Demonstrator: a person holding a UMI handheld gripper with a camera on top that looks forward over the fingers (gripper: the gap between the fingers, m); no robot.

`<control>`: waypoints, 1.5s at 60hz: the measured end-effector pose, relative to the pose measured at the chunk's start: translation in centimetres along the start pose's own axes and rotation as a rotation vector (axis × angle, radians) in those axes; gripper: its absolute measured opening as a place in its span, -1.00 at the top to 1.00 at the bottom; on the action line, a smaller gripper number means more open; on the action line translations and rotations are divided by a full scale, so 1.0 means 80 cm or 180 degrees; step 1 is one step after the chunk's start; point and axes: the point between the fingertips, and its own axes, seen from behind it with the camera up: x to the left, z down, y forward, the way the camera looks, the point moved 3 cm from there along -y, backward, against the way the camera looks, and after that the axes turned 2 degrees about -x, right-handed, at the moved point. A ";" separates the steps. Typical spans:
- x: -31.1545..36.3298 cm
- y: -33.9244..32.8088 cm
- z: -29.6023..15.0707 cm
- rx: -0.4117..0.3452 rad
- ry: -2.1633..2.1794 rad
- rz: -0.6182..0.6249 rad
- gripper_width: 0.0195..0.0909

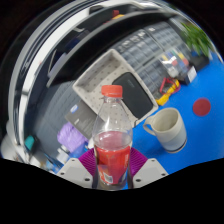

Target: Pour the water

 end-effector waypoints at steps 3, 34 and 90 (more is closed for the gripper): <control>0.004 0.008 -0.010 -0.0038 0.0422 -0.0030 0.41; 0.012 0.040 -0.034 0.0154 0.3382 -0.0241 0.42; -0.047 -0.006 -0.313 -0.0554 -0.1899 0.0588 0.41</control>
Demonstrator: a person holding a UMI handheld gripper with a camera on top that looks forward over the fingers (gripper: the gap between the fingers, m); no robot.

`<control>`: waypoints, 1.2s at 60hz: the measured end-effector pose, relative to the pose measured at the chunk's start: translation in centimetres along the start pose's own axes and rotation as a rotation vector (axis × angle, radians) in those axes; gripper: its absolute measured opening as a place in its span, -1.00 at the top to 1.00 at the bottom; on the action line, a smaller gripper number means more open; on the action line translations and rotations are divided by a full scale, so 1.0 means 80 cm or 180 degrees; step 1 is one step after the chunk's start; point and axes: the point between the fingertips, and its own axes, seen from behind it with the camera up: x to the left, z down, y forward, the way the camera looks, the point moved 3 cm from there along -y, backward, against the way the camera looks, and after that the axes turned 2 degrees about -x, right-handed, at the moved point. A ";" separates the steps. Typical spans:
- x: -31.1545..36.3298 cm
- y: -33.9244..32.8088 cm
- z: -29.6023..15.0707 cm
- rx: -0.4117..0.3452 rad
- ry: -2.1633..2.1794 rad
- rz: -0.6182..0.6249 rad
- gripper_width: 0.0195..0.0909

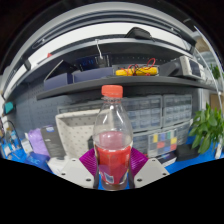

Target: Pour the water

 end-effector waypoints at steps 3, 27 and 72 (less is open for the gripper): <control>-0.027 0.005 0.010 -0.0031 -0.0105 0.0091 0.41; -0.148 0.027 0.154 0.0388 -0.0340 0.0360 0.42; -0.160 -0.007 0.240 0.0614 -0.0316 0.0336 -0.73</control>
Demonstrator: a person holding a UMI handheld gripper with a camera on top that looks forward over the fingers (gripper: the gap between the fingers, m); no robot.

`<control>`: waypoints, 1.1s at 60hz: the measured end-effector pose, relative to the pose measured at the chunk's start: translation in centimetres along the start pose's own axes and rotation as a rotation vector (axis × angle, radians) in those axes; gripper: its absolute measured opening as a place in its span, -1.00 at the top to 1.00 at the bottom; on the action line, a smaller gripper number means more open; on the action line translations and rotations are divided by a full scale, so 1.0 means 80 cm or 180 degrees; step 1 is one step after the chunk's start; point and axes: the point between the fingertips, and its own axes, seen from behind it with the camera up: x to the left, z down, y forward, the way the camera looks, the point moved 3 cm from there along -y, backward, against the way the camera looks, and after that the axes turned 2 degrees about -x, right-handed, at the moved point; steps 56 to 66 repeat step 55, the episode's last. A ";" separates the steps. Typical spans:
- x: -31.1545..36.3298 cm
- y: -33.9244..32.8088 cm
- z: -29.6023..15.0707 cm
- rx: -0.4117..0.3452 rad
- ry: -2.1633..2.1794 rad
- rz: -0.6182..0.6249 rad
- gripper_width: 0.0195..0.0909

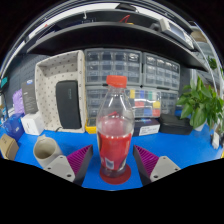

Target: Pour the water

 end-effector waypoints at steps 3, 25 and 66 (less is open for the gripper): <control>0.003 -0.013 0.007 0.0047 0.0063 0.0015 -0.73; 0.041 -0.141 -0.005 0.0176 0.0067 0.0040 -0.71; 0.116 -0.231 -0.057 0.0102 -0.0021 -0.0223 -0.73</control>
